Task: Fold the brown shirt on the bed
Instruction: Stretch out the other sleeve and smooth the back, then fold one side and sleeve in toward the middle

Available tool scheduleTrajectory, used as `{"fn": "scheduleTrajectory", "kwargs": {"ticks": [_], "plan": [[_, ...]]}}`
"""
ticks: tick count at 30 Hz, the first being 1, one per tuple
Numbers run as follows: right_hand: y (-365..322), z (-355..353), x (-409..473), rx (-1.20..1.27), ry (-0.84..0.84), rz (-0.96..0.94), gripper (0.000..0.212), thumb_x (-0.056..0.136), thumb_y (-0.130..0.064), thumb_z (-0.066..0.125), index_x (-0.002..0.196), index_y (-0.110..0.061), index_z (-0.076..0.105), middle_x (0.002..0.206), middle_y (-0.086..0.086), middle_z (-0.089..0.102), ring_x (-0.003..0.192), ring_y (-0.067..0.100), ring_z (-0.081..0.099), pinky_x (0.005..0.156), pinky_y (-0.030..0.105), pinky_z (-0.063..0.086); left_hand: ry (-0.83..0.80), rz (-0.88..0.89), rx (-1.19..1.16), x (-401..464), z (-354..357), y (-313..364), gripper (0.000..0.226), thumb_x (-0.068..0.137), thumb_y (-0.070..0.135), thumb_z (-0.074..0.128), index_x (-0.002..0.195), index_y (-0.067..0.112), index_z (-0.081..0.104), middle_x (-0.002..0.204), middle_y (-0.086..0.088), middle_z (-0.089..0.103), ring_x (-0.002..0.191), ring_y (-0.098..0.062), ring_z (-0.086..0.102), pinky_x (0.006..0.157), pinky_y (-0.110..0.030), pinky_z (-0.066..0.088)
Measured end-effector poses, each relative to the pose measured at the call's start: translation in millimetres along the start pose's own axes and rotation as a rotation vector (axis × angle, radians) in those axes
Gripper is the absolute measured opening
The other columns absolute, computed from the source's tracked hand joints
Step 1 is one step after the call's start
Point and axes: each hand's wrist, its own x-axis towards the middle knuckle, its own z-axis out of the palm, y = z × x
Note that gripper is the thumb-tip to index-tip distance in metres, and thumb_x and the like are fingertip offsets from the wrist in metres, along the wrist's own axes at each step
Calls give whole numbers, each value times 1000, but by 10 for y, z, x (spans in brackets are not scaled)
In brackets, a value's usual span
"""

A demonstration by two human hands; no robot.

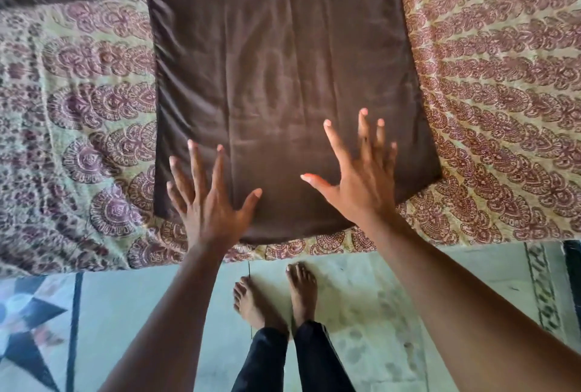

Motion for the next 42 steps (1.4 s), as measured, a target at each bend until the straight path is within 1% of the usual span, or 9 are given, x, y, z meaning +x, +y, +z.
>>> {"fn": "scheduleTrajectory", "kwargs": {"ticks": [6, 11, 17, 22, 27, 30, 33, 37, 42], "plan": [[9, 222, -241, -105, -183, -240, 86, 87, -86, 37, 160, -52, 8, 173, 0, -11, 159, 39, 2, 119, 68, 21, -227, 25, 38, 316, -108, -247, 136, 47, 102, 53, 160, 54, -5, 171, 6, -26, 159, -36, -17, 123, -72, 3], [400, 52, -707, 16, -249, -269, 91, 84, -78, 54, 161, -48, 15, 173, 1, -13, 160, 32, -2, 122, 62, 23, -252, 82, 55, -439, -34, -527, 132, 53, 102, 47, 164, 47, 0, 173, 7, -20, 160, -36, -13, 119, -75, 10], [706, -58, -8, -28, -47, -120, 92, 82, -79, 55, 161, -43, 22, 172, 11, -11, 156, 48, -3, 120, 68, 23, -87, 55, 6, -442, -89, -408, 102, 74, 87, 48, 163, 48, 17, 174, 8, -14, 161, -35, -8, 120, -70, 9], [935, 97, 138, -103, -104, 34, 92, 81, -91, 32, 161, -49, 12, 173, 9, -7, 156, 47, 4, 121, 66, 20, -198, -28, 2, -34, -20, -312, 124, 52, 94, 52, 157, 61, -4, 171, 11, -26, 159, -35, -16, 120, -73, 2], [991, 50, -470, -52, -131, 217, 91, 93, -81, 25, 165, -32, -1, 171, 19, -8, 158, 41, 0, 124, 61, 18, -254, -58, 13, -233, -63, -289, 127, 58, 85, 67, 157, 60, -8, 169, 13, -30, 159, -34, -18, 122, -68, 3], [864, -149, -603, -56, -170, 300, 95, 94, -78, 28, 162, -12, 22, 165, 32, 17, 152, 47, 23, 117, 60, 35, -214, -47, -43, -282, -225, -239, 103, 73, 75, 60, 163, 41, 21, 174, -1, 4, 157, -41, 11, 120, -63, 22], [554, -456, -585, -60, -88, 260, 80, 97, -61, 49, 149, -1, 44, 141, 31, 54, 115, 47, 64, 82, 49, 57, -134, -48, -209, -258, -459, -89, 78, 83, 54, 56, 147, 12, 47, 149, -18, 49, 134, -46, 47, 107, -58, 42], [35, -756, -435, 30, -9, 166, 57, 90, -46, 69, 128, -4, 62, 101, 17, 69, 81, 38, 70, 54, 38, 55, -115, 5, -281, -186, -680, 100, 72, 81, 11, 84, 144, 4, 51, 140, -20, 56, 128, -43, 55, 101, -53, 49], [-631, -835, 10, 102, -44, 100, 41, 93, -49, 67, 111, -12, 68, 90, 13, 72, 73, 38, 71, 54, 39, 55, 8, 17, -443, 104, -878, 221, 55, 87, 30, 68, 138, 12, 56, 133, -6, 63, 113, -18, 58, 92, -36, 46]]}}
